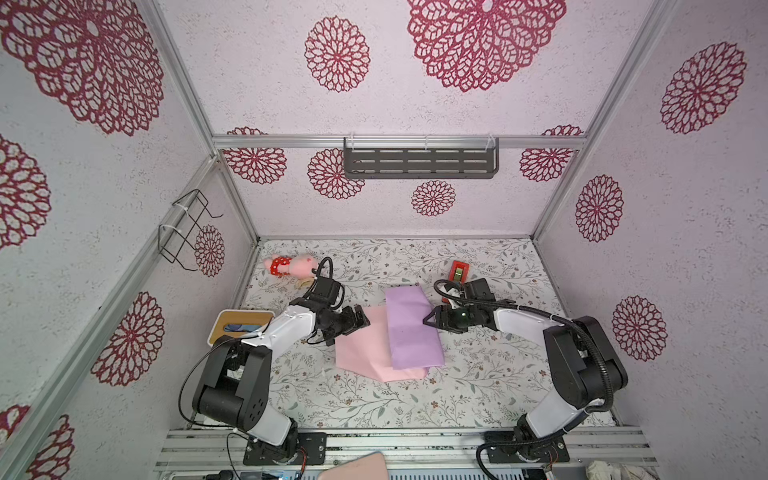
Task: Wrap the gift box in paper
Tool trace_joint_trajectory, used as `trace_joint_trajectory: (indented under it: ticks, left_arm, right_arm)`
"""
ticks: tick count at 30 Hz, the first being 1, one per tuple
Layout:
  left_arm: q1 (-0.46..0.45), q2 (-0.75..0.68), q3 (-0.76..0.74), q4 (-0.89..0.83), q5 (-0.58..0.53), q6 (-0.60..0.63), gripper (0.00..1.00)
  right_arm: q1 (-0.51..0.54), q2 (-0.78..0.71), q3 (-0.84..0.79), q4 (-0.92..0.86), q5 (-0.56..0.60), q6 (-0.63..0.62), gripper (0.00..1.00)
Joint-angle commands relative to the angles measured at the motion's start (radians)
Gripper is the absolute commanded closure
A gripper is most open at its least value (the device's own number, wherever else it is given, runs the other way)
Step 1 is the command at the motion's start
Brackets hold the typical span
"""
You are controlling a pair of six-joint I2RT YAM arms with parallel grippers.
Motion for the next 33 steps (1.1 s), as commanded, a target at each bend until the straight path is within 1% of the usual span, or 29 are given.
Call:
trace_joint_trajectory:
  ticks: [1,4,7,11,14,18,20,23,26,31,33]
  left_arm:
    - [0.001,-0.027,-0.018,0.017,0.003,0.015,0.05]
    - [0.009,-0.023,-0.024,0.014,-0.003,0.025,0.10]
    - [0.022,-0.030,-0.026,0.003,-0.020,0.041,0.12]
    - [0.066,-0.044,-0.042,-0.002,-0.016,0.054,0.19]
    - [0.082,-0.056,-0.055,0.002,0.000,0.055,0.28]
    - [0.081,-0.056,-0.063,0.015,0.019,0.056,0.44]
    - [0.080,-0.053,-0.063,0.009,0.015,0.062,0.51]
    - [0.072,-0.057,-0.050,-0.022,-0.019,0.077,0.65]
    - [0.032,-0.081,-0.011,-0.074,-0.085,0.093,0.77]
    - [-0.098,-0.104,0.102,-0.161,-0.186,0.072,0.96]
    - [-0.149,-0.097,0.142,-0.178,-0.199,0.047,1.00]
  right_arm:
    - [0.009,0.023,-0.014,-0.041,0.075,0.011,0.33]
    - [0.009,0.025,-0.015,-0.044,0.082,0.010,0.33]
    - [0.009,0.027,-0.011,-0.047,0.083,0.010,0.33]
    - [0.009,0.029,-0.009,-0.052,0.085,0.008,0.34]
    - [0.009,0.029,-0.005,-0.057,0.088,0.004,0.34]
    - [0.009,0.032,-0.004,-0.058,0.088,0.003,0.34]
    - [0.009,0.034,-0.003,-0.056,0.086,0.003,0.34]
    - [0.008,0.034,-0.003,-0.059,0.088,0.002,0.34]
    - [0.009,0.033,-0.002,-0.059,0.088,0.003,0.34]
    - [0.009,0.035,0.000,-0.061,0.088,0.002,0.34]
    - [0.009,0.035,0.000,-0.061,0.088,0.003,0.34]
